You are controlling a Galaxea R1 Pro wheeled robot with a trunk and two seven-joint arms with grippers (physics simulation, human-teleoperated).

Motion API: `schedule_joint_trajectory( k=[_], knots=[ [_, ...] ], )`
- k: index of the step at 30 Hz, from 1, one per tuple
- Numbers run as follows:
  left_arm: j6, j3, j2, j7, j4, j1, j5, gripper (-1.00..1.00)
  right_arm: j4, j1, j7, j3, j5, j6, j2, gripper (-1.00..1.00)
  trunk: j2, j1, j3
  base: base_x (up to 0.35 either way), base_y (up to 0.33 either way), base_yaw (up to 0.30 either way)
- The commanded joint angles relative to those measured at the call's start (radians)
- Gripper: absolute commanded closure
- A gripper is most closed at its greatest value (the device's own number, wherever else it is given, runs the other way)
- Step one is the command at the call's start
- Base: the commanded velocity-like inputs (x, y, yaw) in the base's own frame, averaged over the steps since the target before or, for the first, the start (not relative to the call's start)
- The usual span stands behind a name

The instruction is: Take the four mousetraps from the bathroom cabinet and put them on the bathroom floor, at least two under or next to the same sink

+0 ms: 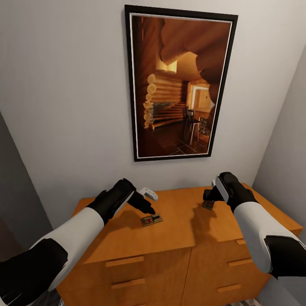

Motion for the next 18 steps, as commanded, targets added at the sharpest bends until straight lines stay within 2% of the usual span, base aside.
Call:
schedule_joint_trajectory(
  k=[1,5,13,18],
  knots=[
    [0.005,-0.003,-0.002,-0.003,0.000,-0.001,0.000,-1.00,0.001,-0.001,-0.007,-0.002,-0.006,0.004,0.000,1.00,-0.001,0.000,-0.001,0.000,0.000,0.000],
    [0.006,-0.006,-0.018,-0.005,0.002,-0.002,-0.007,-1.00,0.005,-0.001,-0.007,-0.002,-0.006,0.004,0.000,1.00,-0.001,0.000,-0.001,0.000,0.000,0.000],
    [0.009,-0.003,-0.032,-0.002,-0.007,-0.001,-0.069,-1.00,0.006,-0.001,-0.007,-0.002,-0.006,0.004,0.000,1.00,-0.001,0.000,-0.001,0.000,-0.004,0.000],
    [0.010,-0.002,-0.043,0.002,0.002,-0.001,-0.098,-1.00,0.006,-0.001,-0.007,-0.002,-0.006,0.004,0.001,1.00,-0.001,0.000,-0.001,0.000,-0.154,0.000]
  ],
)
